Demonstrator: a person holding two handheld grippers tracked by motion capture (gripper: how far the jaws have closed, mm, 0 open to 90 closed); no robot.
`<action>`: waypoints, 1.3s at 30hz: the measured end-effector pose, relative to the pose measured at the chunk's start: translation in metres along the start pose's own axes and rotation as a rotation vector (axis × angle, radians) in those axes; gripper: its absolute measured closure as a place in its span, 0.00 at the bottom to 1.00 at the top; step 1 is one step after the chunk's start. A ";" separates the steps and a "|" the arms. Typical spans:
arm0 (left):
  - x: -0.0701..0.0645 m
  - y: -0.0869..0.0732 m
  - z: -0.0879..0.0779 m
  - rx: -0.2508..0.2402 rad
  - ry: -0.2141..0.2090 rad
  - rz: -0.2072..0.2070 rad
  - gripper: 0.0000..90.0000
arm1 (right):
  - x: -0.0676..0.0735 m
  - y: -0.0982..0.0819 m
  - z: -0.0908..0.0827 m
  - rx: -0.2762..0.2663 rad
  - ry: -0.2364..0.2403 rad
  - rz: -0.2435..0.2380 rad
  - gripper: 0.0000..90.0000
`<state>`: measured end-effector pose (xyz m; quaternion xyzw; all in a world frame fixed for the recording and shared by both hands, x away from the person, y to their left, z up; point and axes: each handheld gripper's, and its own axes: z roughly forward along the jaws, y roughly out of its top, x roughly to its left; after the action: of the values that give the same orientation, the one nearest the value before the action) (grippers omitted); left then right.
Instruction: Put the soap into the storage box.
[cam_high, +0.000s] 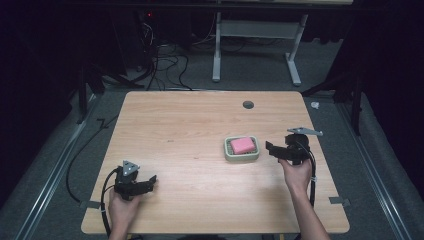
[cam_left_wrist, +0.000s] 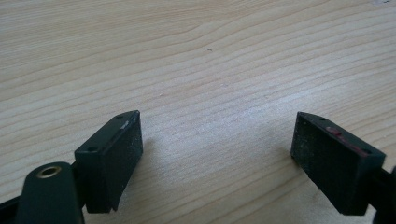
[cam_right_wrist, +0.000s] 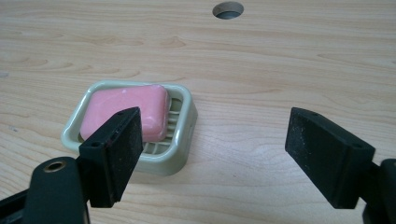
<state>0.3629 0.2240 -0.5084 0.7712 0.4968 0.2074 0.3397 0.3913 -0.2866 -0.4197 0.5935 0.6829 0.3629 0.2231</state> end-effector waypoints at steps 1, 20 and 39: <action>0.000 0.000 0.000 0.000 0.000 0.000 0.19 | -0.001 -0.001 -0.001 0.002 0.000 0.000 0.22; 0.000 0.000 0.000 0.000 0.000 0.000 0.19 | -0.014 -0.014 -0.018 -0.023 0.001 0.020 0.24; 0.000 0.000 0.000 0.000 0.000 0.000 0.19 | -0.021 -0.034 -0.024 -0.027 0.020 0.044 0.25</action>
<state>0.3629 0.2240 -0.5084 0.7712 0.4968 0.2075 0.3397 0.3553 -0.3141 -0.4331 0.6017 0.6667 0.3830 0.2161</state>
